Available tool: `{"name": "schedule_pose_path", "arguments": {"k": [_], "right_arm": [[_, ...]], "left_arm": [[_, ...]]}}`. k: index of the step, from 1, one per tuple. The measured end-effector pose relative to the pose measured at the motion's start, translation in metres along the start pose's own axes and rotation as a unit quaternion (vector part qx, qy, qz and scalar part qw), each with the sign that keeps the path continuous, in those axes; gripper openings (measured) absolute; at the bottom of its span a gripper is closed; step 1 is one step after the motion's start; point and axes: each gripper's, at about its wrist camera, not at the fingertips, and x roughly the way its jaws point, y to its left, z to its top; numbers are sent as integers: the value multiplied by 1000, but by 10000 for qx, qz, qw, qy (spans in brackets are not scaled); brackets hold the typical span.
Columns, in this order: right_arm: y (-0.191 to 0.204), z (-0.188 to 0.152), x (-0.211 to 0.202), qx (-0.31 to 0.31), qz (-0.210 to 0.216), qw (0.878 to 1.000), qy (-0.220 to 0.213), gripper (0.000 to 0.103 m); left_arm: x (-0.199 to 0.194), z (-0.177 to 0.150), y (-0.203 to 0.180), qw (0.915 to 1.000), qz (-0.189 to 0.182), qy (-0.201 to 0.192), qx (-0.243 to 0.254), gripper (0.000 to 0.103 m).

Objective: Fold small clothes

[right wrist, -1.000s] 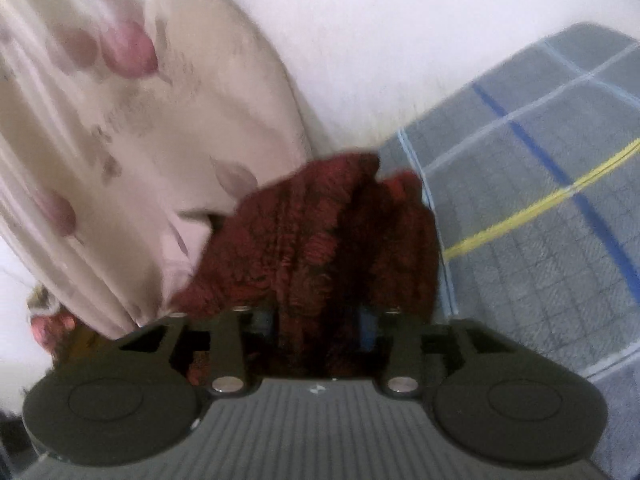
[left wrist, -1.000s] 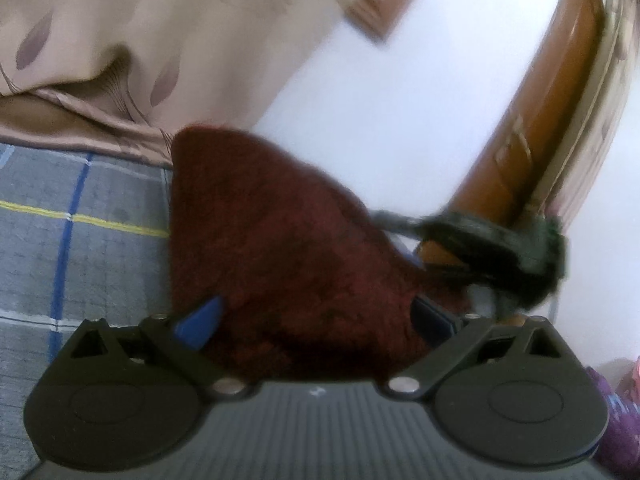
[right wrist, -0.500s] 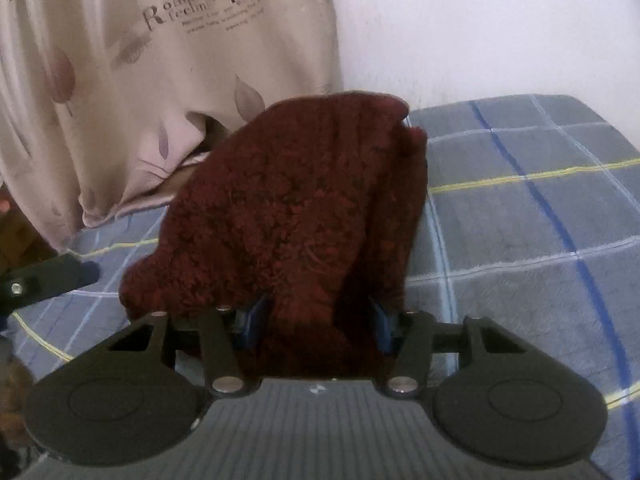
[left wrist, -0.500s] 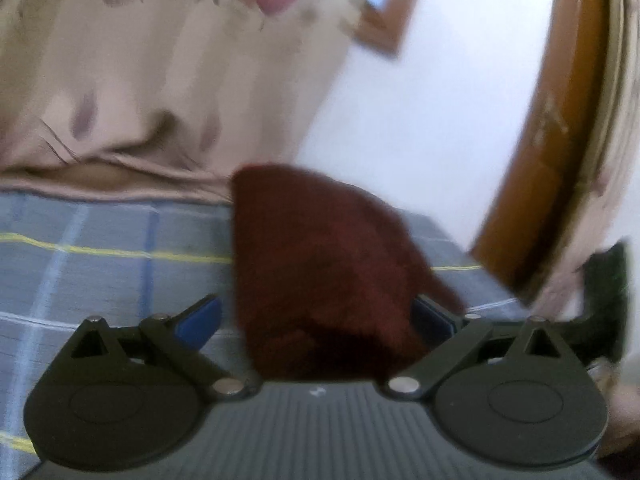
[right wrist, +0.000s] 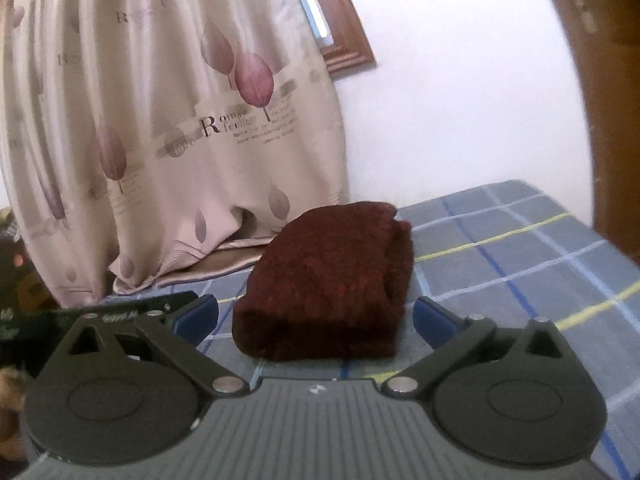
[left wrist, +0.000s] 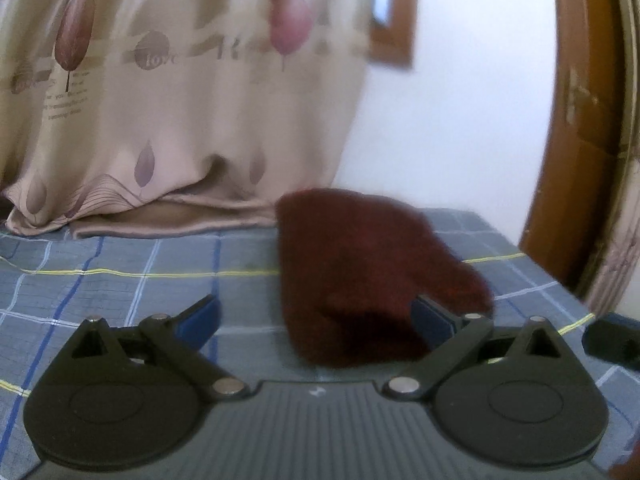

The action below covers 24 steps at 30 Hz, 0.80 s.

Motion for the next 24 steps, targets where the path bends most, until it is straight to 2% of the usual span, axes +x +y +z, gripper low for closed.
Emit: {"name": "schedule_pose_path", "arguments": {"k": [8, 11, 12, 14, 16, 19, 20, 22, 24], "right_arm": [[28, -6, -45, -127, -548, 9981, -262, 103], [29, -6, -50, -82, -457, 9984, -326, 103], [24, -3, -47, -20, -354, 9989, -293, 103], [7, 9, -30, 168, -312, 9994, -53, 103], [-14, 24, -6, 364, -228, 9987, 283, 103], [-45, 44, 38, 659, -61, 9955, 684, 103], [-54, 49, 53, 793, -130, 9939, 760, 103], [-74, 55, 87, 1030, 41, 9890, 1062, 103], [-92, 56, 121, 1390, -48, 9818, 1293, 103]], "left_arm": [[-19, 4, -3, 9996, 193, 72, -168, 102], [-21, 5, 0, 9999, 102, -18, -65, 102], [-15, 7, 5, 9999, 15, 98, -127, 102], [-1, 16, 20, 9976, -275, 424, -467, 102], [18, 27, 36, 9942, -474, 474, -844, 102], [66, 43, 59, 9908, -742, 670, -914, 102], [87, 46, 68, 9872, -948, 894, -918, 102], [128, 47, 79, 9786, -1336, 1301, -872, 101], [166, 42, 87, 9696, -1608, 1644, -833, 101]]}}
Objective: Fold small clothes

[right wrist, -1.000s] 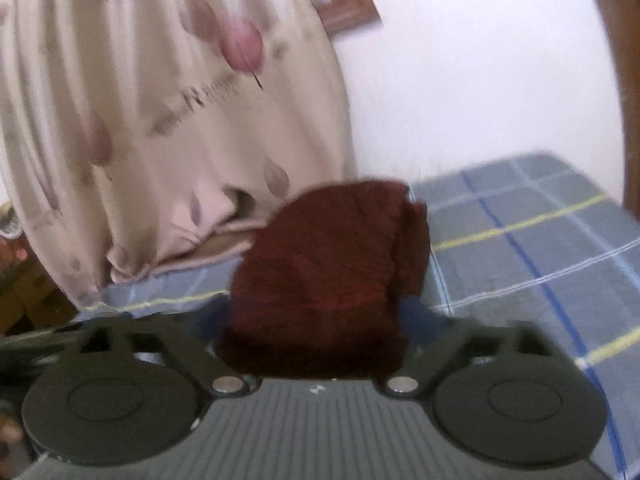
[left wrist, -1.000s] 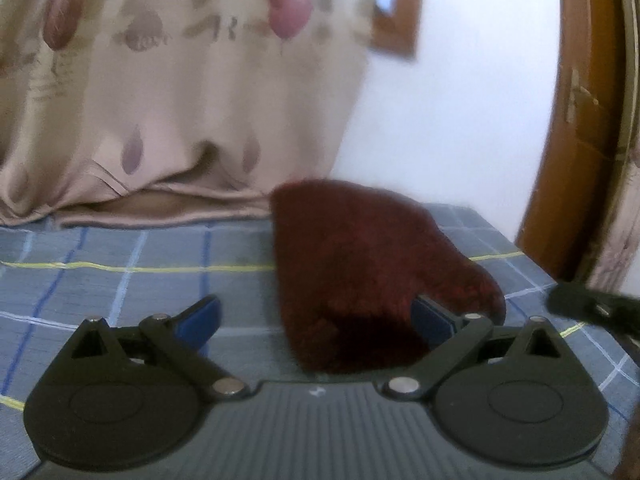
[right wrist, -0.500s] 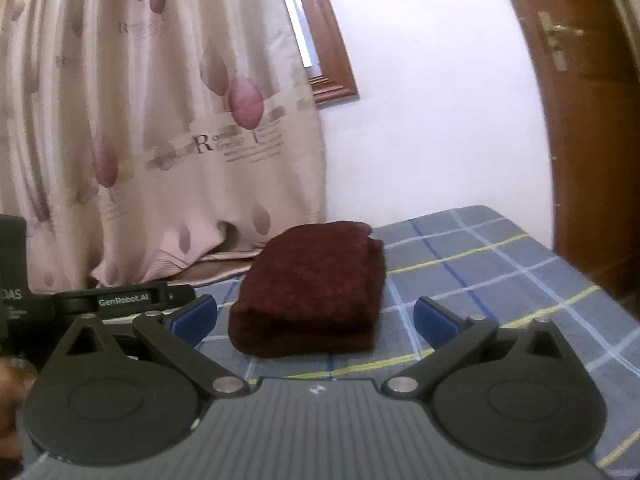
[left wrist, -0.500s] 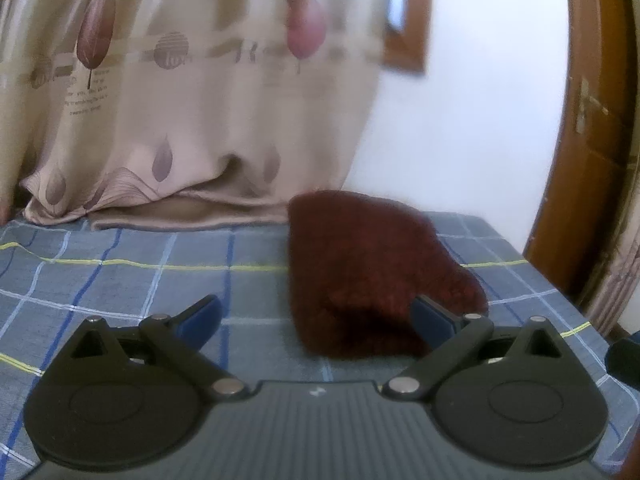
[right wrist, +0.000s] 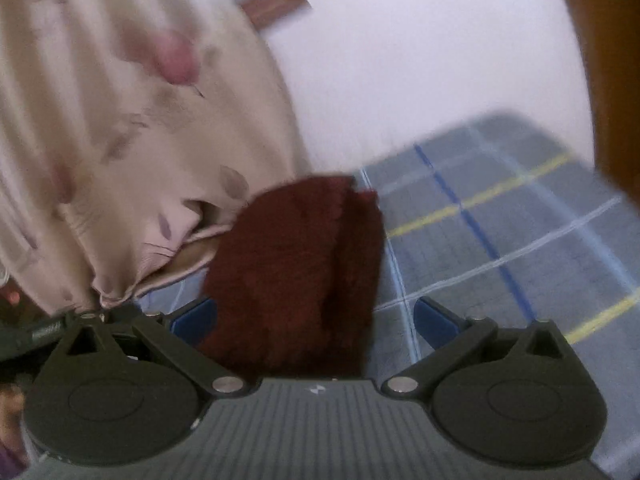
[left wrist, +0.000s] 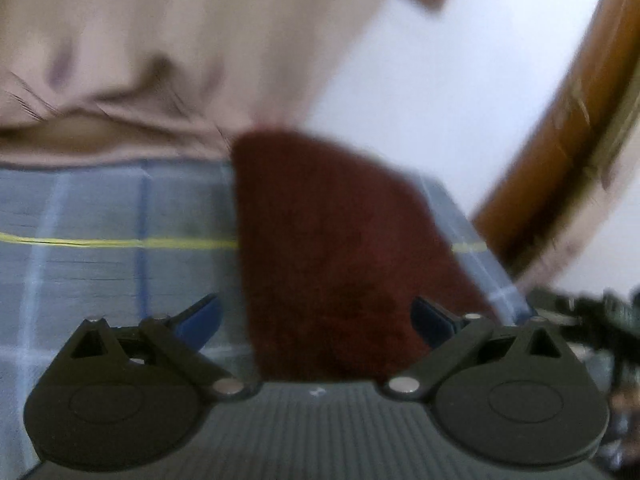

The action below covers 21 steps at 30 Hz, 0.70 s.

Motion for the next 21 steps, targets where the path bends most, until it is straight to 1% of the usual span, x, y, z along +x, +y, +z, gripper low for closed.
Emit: {"name": "schedule_pose_path", "arguments": {"k": [2, 3, 4, 5, 6, 8, 10, 12, 14, 15, 16, 19, 20, 21], "right_arm": [[-11, 10, 31, 113, 190, 9995, 231, 103], [-15, 14, 44, 135, 153, 9993, 304, 103], [-17, 17, 58, 117, 130, 9991, 383, 103], [-18, 19, 71, 75, 187, 9987, 475, 103], [-19, 21, 82, 63, 230, 9981, 574, 103], [-23, 24, 102, 85, 257, 9971, 718, 103], [-26, 26, 122, 142, 477, 9947, 897, 103], [-30, 29, 137, 284, 644, 9920, 1048, 103], [-33, 32, 151, 378, 780, 9891, 1190, 103], [-35, 32, 156, 448, 901, 9877, 1196, 103], [-35, 31, 159, 518, 1075, 9854, 1216, 103], [-36, 32, 166, 613, 1283, 9824, 1207, 103], [-37, 33, 167, 653, 1374, 9812, 1190, 103], [-37, 32, 168, 674, 1435, 9804, 1167, 101]], "left_arm": [[23, 5, 21, 9991, -223, 152, -323, 101], [32, 7, 35, 9970, -505, 156, -568, 101], [40, 9, 46, 9932, -838, 152, -799, 101], [49, 10, 58, 9869, -1202, 169, -1067, 101], [58, 10, 66, 9816, -1423, 235, -1249, 101], [76, 13, 74, 9763, -1622, 518, -1338, 101], [88, 16, 76, 9706, -1904, 655, -1319, 101], [96, 21, 73, 9698, -2031, 719, -1145, 102], [108, 22, 75, 9646, -2192, 869, -1181, 103], [112, 21, 77, 9623, -2265, 906, -1204, 103], [115, 22, 75, 9618, -2321, 892, -1142, 103], [123, 26, 69, 9627, -2302, 940, -1066, 103], [123, 26, 66, 9640, -2264, 934, -1036, 103], [122, 25, 61, 9663, -2193, 916, -988, 101]]}}
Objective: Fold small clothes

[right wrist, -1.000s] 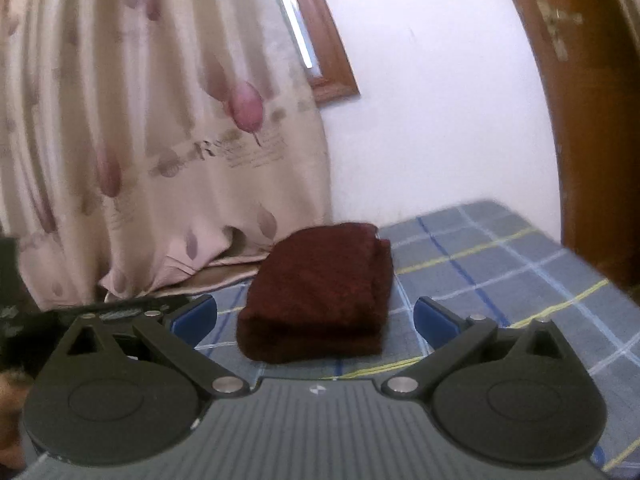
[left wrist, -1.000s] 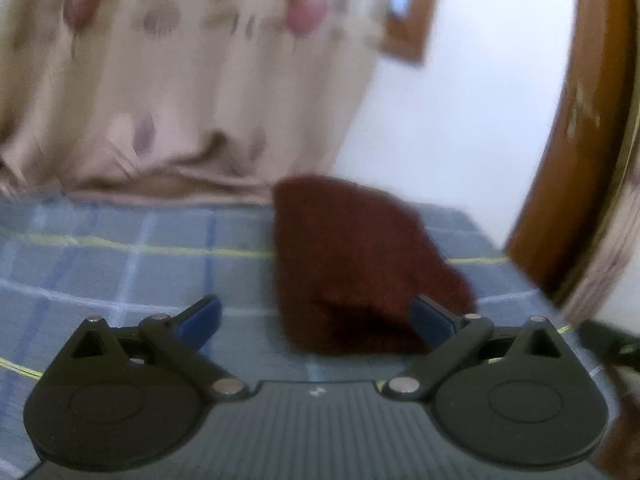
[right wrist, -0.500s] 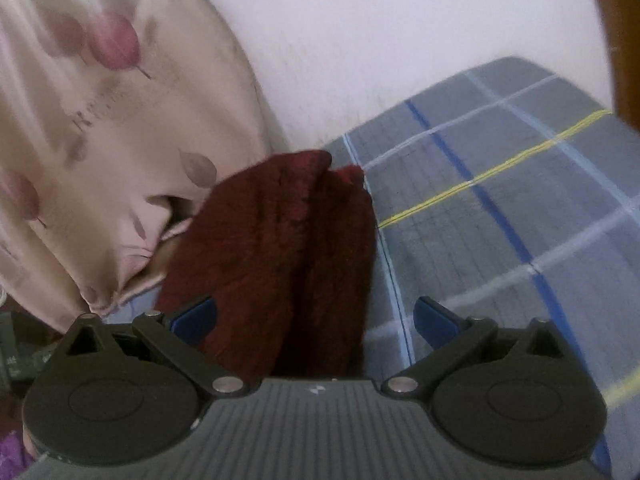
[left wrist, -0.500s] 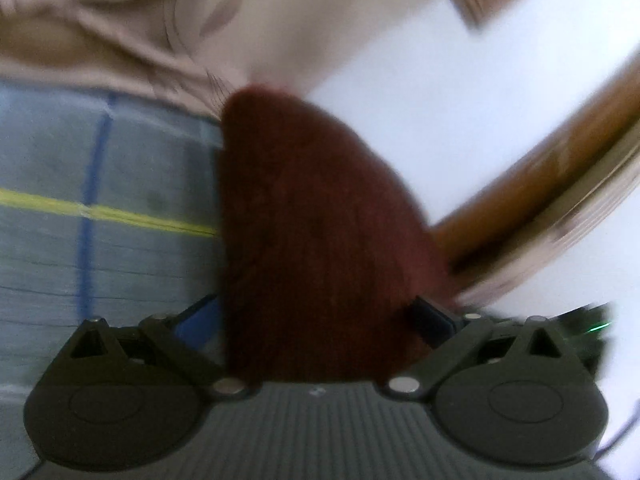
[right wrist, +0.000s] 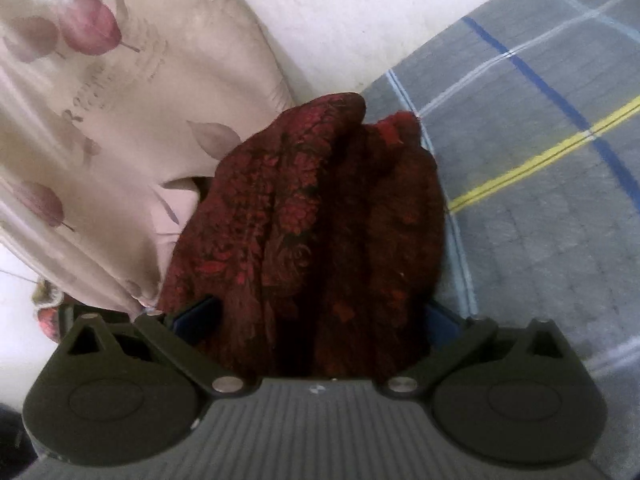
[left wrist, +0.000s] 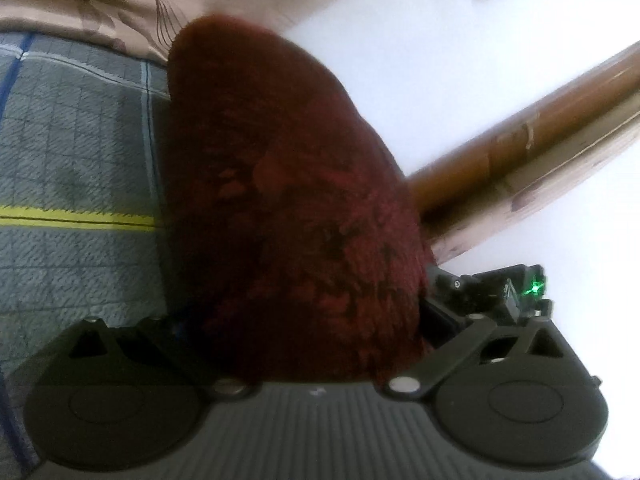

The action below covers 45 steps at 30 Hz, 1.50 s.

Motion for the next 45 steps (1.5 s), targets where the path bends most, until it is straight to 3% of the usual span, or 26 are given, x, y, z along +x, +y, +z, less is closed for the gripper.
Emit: {"name": "schedule_pose_path", "arguments": {"k": [1, 3, 6, 8, 17, 25, 34, 45], "right_arm": [[1, -1, 1, -18, 10, 10000, -5, 99], [-1, -4, 1, 74, 149, 9998, 78, 77], [-3, -8, -4, 198, 260, 9995, 0, 67], [0, -11, -12, 262, 327, 9991, -99, 60], [53, -49, -55, 66, 680, 9974, -236, 59], [107, -114, -90, -162, 1090, 9937, -222, 59], [127, -174, -74, -179, 995, 9949, 1, 59], [114, -202, -39, -205, 636, 9974, 265, 59]], "left_arm": [[1, -2, -3, 9999, 92, -31, 53, 100], [-1, -6, -9, 9995, 266, -135, 103, 88], [-8, -16, -20, 9986, 382, -312, 203, 76], [-14, -25, -30, 9981, 390, -396, 259, 74], [-91, -71, -78, 9954, 434, -594, 619, 74], [-165, -135, -103, 9905, 655, -711, 982, 74], [-183, -180, -66, 9905, 931, -703, 734, 74], [-171, -203, -40, 9863, 1226, -876, 677, 77]]}}
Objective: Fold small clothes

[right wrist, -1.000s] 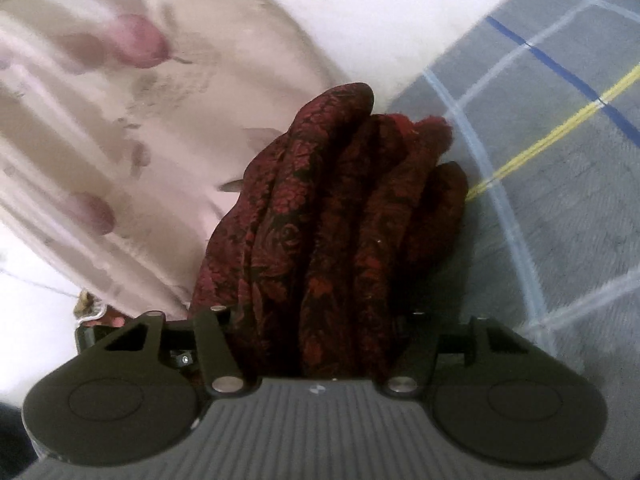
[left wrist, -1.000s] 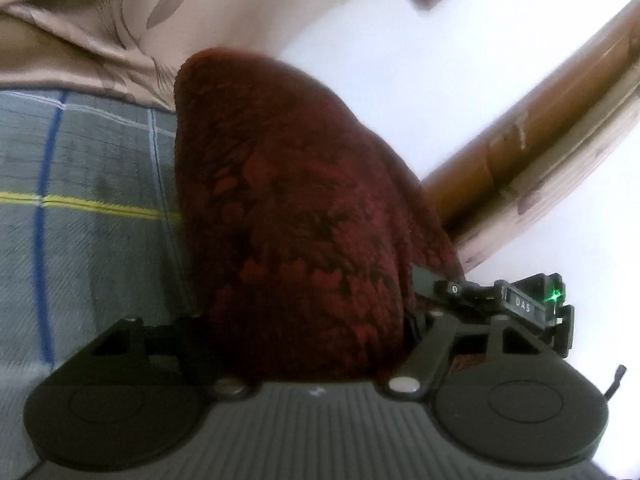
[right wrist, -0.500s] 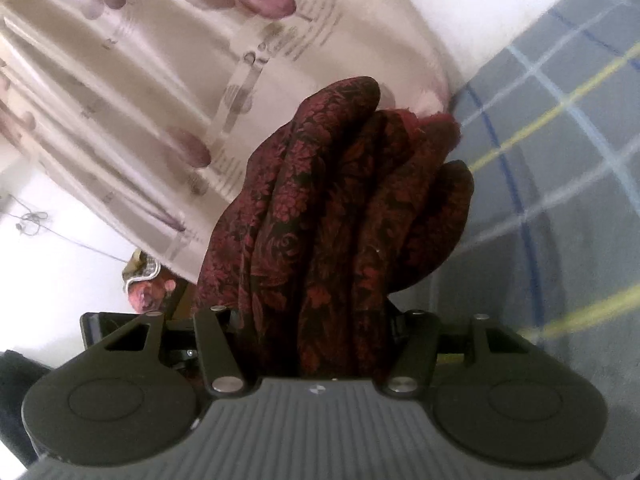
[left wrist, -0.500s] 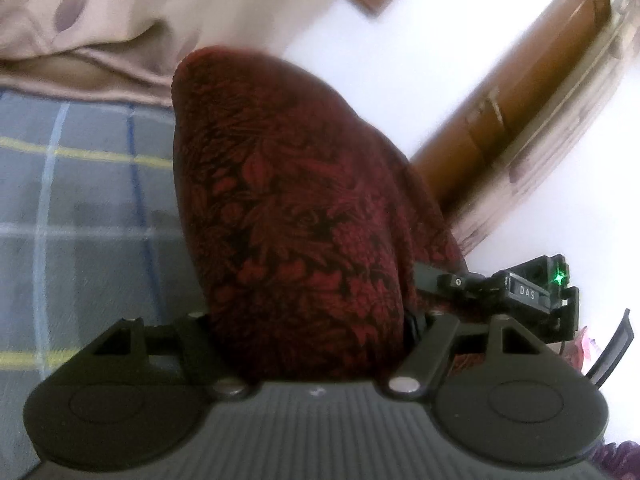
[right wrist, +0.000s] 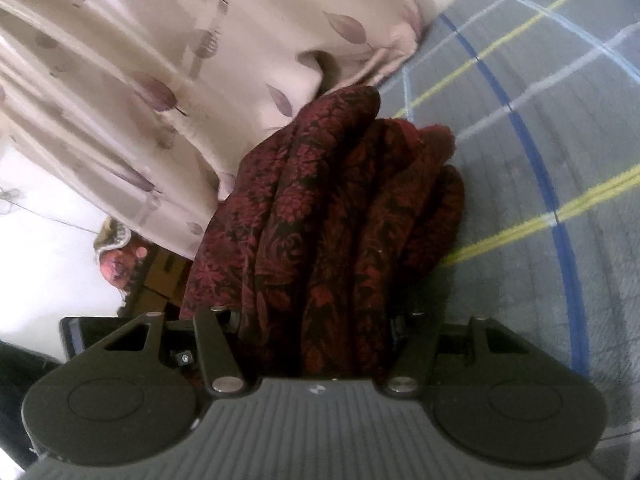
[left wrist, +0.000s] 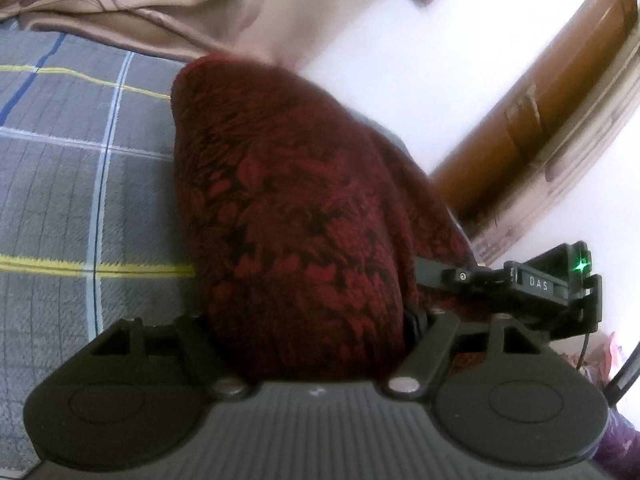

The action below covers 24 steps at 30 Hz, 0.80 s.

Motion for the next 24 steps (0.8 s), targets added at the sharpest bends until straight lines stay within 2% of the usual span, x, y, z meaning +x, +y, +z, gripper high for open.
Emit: {"name": "schedule_pose_path", "arguments": {"k": [10, 12, 15, 18, 21, 22, 24], "right_arm": [[-3, -6, 1, -59, -224, 9997, 19, 64], [-4, -7, 1, -90, -306, 9995, 7, 67], [-3, -7, 3, -137, -380, 9992, 17, 71], [4, -6, 4, -328, -586, 9977, -8, 75], [7, -8, 4, -391, -725, 9966, -55, 81], [7, -8, 3, -392, -739, 9965, -61, 82], [10, -8, 1, -515, -805, 9954, -79, 90]], "left_arm": [[-6, -26, -5, 9978, 396, -460, 281, 88], [-7, -31, -7, 9964, 528, -592, 313, 97], [-8, -38, -17, 9928, 762, -824, 414, 99], [-13, -44, -28, 9871, 1039, -1066, 589, 100], [-20, -50, -41, 9770, 1426, -1318, 886, 100], [-23, -52, -46, 9729, 1565, -1387, 981, 100], [-31, -57, -57, 9618, 1871, -1569, 1240, 100]]}}
